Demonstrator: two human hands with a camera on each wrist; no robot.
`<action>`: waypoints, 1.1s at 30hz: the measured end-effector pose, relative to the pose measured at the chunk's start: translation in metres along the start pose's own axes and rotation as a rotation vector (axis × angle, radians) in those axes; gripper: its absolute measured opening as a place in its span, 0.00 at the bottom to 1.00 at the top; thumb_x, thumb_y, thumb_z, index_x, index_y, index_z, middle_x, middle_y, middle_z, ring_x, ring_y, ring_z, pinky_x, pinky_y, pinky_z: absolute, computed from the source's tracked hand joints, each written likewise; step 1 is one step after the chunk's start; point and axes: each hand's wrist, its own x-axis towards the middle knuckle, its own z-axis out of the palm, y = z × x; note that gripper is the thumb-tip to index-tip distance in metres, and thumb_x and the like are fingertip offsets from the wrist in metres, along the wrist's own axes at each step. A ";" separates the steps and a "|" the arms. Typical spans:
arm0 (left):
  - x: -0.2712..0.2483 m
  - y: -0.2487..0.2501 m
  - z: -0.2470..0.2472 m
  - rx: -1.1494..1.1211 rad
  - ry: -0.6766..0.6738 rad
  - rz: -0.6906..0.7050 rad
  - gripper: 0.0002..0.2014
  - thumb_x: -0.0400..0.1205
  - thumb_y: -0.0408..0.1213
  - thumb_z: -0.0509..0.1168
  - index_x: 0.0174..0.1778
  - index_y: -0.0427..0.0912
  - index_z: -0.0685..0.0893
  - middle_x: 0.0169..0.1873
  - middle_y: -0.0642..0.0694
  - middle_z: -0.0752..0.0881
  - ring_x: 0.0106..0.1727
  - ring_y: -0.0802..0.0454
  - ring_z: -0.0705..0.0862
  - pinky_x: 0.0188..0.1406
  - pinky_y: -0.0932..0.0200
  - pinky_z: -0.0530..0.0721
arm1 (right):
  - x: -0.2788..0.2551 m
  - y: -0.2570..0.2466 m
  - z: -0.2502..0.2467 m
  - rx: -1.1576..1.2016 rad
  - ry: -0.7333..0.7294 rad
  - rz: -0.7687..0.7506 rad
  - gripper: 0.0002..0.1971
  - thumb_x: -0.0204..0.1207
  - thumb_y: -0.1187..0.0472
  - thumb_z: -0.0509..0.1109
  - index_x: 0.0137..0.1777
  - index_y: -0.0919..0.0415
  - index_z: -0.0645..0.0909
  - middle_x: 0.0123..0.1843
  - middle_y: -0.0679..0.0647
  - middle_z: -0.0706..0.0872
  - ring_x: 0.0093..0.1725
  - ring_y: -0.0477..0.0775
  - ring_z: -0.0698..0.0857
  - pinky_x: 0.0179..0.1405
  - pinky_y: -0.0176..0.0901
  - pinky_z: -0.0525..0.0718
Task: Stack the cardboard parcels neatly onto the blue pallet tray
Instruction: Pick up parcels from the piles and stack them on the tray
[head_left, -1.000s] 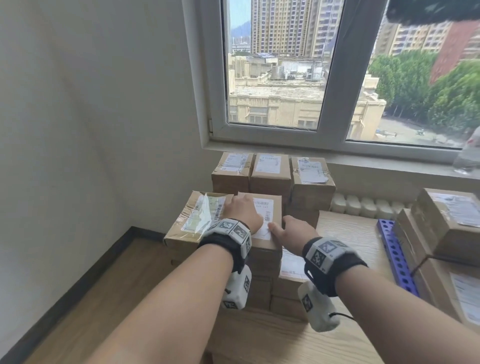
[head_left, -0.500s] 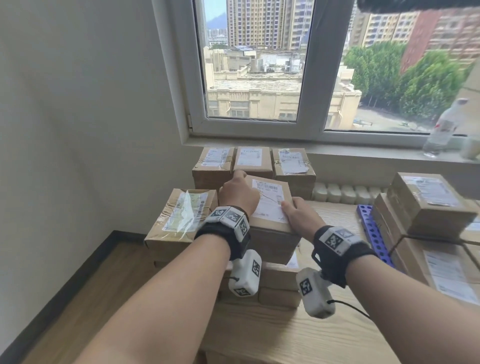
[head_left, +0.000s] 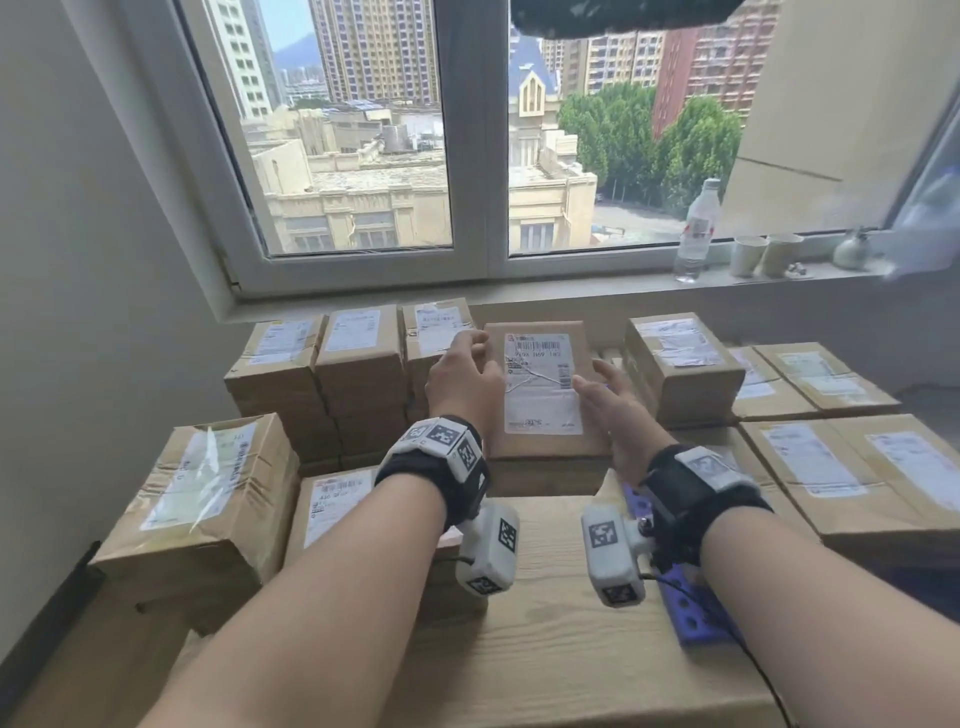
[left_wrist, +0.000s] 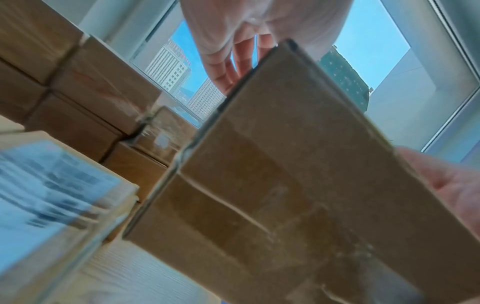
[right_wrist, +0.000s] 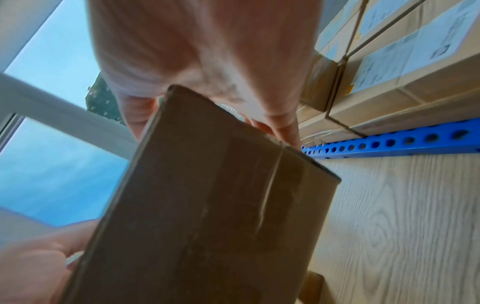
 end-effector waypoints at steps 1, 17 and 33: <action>0.000 0.007 0.009 -0.013 -0.011 0.004 0.16 0.83 0.37 0.62 0.67 0.50 0.81 0.62 0.52 0.87 0.63 0.49 0.84 0.68 0.53 0.79 | -0.001 -0.002 -0.010 0.006 0.012 -0.011 0.17 0.83 0.57 0.66 0.68 0.41 0.69 0.53 0.46 0.83 0.48 0.45 0.85 0.39 0.44 0.83; -0.008 0.133 0.196 -0.286 -0.219 -0.032 0.17 0.85 0.42 0.64 0.69 0.44 0.79 0.58 0.49 0.85 0.53 0.55 0.82 0.51 0.61 0.77 | 0.031 -0.040 -0.219 0.083 0.308 -0.033 0.26 0.73 0.59 0.76 0.68 0.58 0.71 0.56 0.60 0.87 0.53 0.60 0.89 0.57 0.60 0.88; 0.010 0.205 0.335 -0.367 -0.291 -0.127 0.34 0.74 0.60 0.56 0.68 0.41 0.82 0.60 0.44 0.87 0.61 0.44 0.84 0.67 0.44 0.80 | 0.072 -0.073 -0.358 -0.078 0.167 -0.039 0.41 0.64 0.41 0.76 0.79 0.45 0.69 0.69 0.52 0.82 0.61 0.54 0.86 0.49 0.58 0.90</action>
